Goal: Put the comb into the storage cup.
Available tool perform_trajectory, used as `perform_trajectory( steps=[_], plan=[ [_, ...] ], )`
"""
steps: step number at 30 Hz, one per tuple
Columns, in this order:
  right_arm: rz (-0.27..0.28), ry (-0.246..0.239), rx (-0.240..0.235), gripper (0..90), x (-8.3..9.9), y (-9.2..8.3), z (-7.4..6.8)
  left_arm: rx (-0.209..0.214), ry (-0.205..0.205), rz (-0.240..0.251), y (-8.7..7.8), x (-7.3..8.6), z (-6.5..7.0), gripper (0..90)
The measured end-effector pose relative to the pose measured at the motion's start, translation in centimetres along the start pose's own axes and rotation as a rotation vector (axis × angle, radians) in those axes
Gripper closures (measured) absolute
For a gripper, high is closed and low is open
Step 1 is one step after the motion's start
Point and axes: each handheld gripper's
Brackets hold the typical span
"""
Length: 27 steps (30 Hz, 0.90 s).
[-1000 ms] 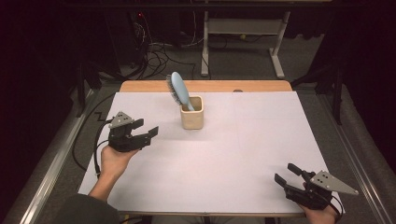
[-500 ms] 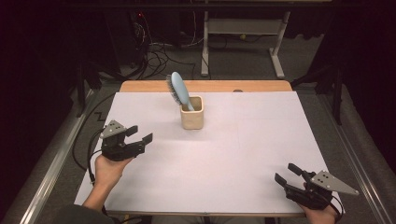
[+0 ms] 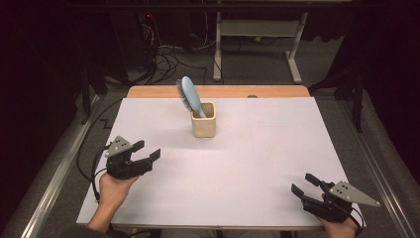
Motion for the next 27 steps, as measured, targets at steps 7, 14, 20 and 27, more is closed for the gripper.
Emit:
perform_trajectory(
  steps=[7, 14, 20, 27],
  plan=[
    [0.002, -0.004, 0.002, 33.7, 0.0, 0.0, -0.1, 0.0, -0.008, 0.014, -0.7, 1.2, 0.2, 30.8],
    [0.003, -0.006, -0.003, 33.5, -0.1, 0.0, -0.2, -0.005, -0.014, 0.038, -1.5, 2.1, 0.4, 30.7],
    [0.003, -0.007, -0.003, 33.5, -0.1, -0.1, -0.2, -0.002, -0.016, 0.031, -1.6, 3.0, 0.6, 30.7],
    [0.007, -0.012, 0.001, 33.5, -0.1, -0.2, -0.3, 0.0, -0.004, 0.022, -1.7, 4.2, 1.0, 31.1]
  ],
)
Point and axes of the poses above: each handheld gripper's, and its own axes: y roughly forward along the jaws, x roughly out of its underside, z roughly to its right, and after that the axes turned 8 degrees about -y, right-handed
